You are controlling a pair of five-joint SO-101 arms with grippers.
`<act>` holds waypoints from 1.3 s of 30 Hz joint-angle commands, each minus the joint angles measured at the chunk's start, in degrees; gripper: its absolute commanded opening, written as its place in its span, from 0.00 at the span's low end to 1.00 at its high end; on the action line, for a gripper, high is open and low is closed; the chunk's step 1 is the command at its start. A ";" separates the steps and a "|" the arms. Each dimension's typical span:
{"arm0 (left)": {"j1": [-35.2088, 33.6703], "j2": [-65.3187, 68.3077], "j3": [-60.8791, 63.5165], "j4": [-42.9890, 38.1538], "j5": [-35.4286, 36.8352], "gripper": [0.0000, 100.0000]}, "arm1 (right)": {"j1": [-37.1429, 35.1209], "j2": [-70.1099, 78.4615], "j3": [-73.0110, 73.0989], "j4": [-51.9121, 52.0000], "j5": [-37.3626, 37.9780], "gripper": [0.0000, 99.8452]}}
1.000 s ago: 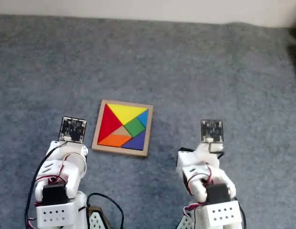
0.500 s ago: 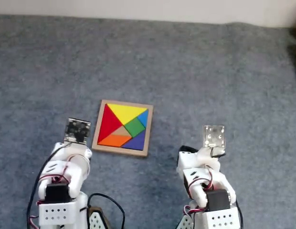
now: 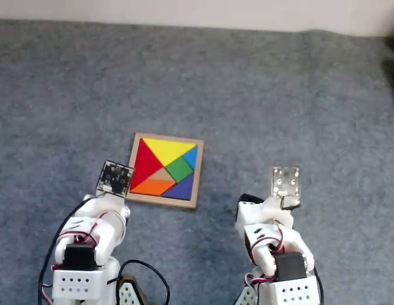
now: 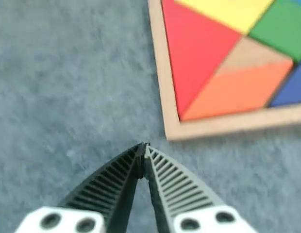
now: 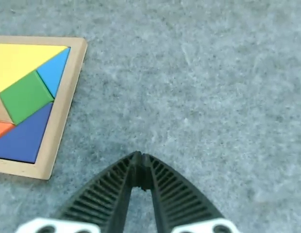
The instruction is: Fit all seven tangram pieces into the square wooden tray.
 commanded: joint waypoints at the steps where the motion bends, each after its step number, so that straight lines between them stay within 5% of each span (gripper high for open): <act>1: 1.19 -2.95 1.36 4.31 0.35 0.03 | 0.75 -0.66 5.67 0.22 0.62 0.01; 39: 1.19 -2.77 1.36 7.82 0.44 0.03 | 0.75 -0.66 5.67 0.22 0.62 0.01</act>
